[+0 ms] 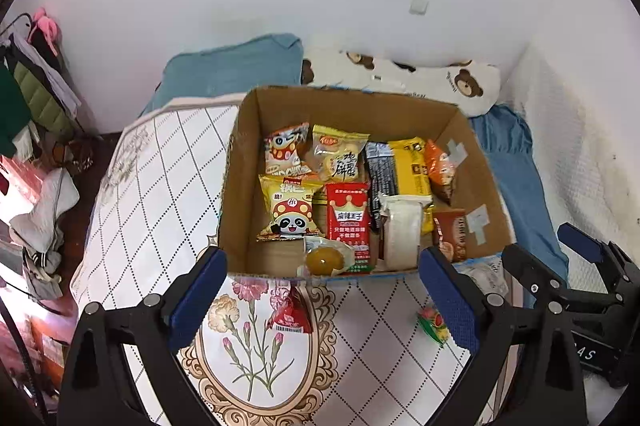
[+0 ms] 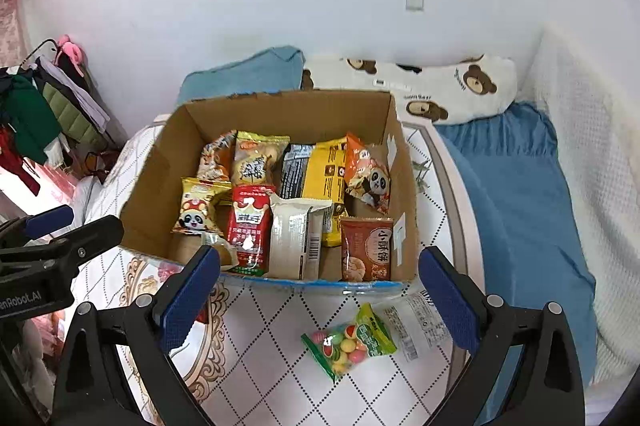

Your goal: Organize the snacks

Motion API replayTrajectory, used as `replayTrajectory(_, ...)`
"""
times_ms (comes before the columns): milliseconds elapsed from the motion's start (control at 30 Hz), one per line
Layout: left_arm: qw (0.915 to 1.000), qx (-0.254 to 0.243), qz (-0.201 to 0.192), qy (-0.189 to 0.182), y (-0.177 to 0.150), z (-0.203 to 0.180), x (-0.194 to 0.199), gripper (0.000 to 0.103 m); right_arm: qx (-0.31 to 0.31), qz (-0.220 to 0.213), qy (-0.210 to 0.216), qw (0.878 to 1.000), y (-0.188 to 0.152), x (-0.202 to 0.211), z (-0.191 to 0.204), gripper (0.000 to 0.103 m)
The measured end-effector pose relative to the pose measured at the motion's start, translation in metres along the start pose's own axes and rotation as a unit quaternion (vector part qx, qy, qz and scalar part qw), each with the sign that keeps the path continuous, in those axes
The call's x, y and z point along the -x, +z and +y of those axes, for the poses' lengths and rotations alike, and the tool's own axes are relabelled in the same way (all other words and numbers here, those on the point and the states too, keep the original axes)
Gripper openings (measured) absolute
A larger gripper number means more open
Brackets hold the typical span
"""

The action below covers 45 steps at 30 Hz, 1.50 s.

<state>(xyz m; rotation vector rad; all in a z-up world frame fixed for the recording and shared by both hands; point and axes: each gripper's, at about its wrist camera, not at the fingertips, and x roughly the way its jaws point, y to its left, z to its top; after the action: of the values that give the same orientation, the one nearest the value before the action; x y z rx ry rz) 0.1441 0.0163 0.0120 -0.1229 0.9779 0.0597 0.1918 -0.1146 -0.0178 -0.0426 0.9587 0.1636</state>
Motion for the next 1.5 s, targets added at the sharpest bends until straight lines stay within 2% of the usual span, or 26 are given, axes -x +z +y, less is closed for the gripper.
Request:
replayTrajectory(167,0.9996,-0.008,-0.029,0.003,-0.011,-0.006,0.026,0.098,0.000,-0.026,0.001,1.000,-0.007,0.034,0.002,0.101)
replayTrajectory(400,0.9989,0.006,-0.046,-0.007,-0.023,-0.007,0.051,0.098,-0.004,-0.056,0.012,0.998,-0.015,0.073,0.005,0.101)
replayTrajectory(533,0.9984,0.014,-0.055,-0.002,-0.028,-0.005,0.053,0.098,-0.015,-0.052,0.018,0.998,-0.019,0.073,0.002,0.101)
replayTrajectory(633,0.9992,0.021,-0.031,0.013,-0.040,0.001,0.034,0.098,-0.025,-0.026,0.021,0.999,-0.031,0.058,-0.006,0.101)
replayTrajectory(800,0.9975,0.044,0.038,0.040,-0.069,0.022,-0.016,0.098,-0.064,0.061,0.027,0.996,-0.064,-0.005,-0.032,0.101)
replayTrajectory(900,0.9933,0.061,0.082,0.053,-0.086,0.037,-0.048,0.098,-0.103,0.113,0.027,0.988,-0.082,-0.053,-0.051,0.101)
replayTrajectory(967,0.9903,0.072,0.106,0.055,-0.092,0.044,-0.063,0.098,-0.145,0.153,0.040,0.977,-0.094,-0.088,-0.064,0.101)
replayTrajectory(1067,0.9861,0.087,0.126,0.063,-0.099,0.054,-0.079,0.098,-0.193,0.185,0.048,0.962,-0.109,-0.128,-0.076,0.101)
replayTrajectory(1167,0.9821,0.103,0.143,0.068,-0.101,0.064,-0.093,0.098,-0.212,0.204,0.039,0.955,-0.118,-0.158,-0.079,0.101)
replayTrajectory(1233,0.9804,0.109,0.149,0.068,-0.100,0.069,-0.100,0.098,-0.213,0.208,0.027,0.954,-0.122,-0.170,-0.079,0.098)
replayTrajectory(1367,0.9811,0.101,0.156,0.052,-0.091,0.064,-0.117,0.098,-0.176,0.200,0.015,0.964,-0.129,-0.171,-0.072,0.084)
replayTrajectory(1400,0.9813,0.093,0.161,0.050,-0.089,0.060,-0.125,0.098,-0.164,0.196,0.016,0.967,-0.130,-0.168,-0.070,0.078)
replayTrajectory(1500,0.9812,0.060,0.178,0.043,-0.081,0.045,-0.145,0.098,-0.132,0.200,0.029,0.971,-0.139,-0.156,-0.061,0.071)
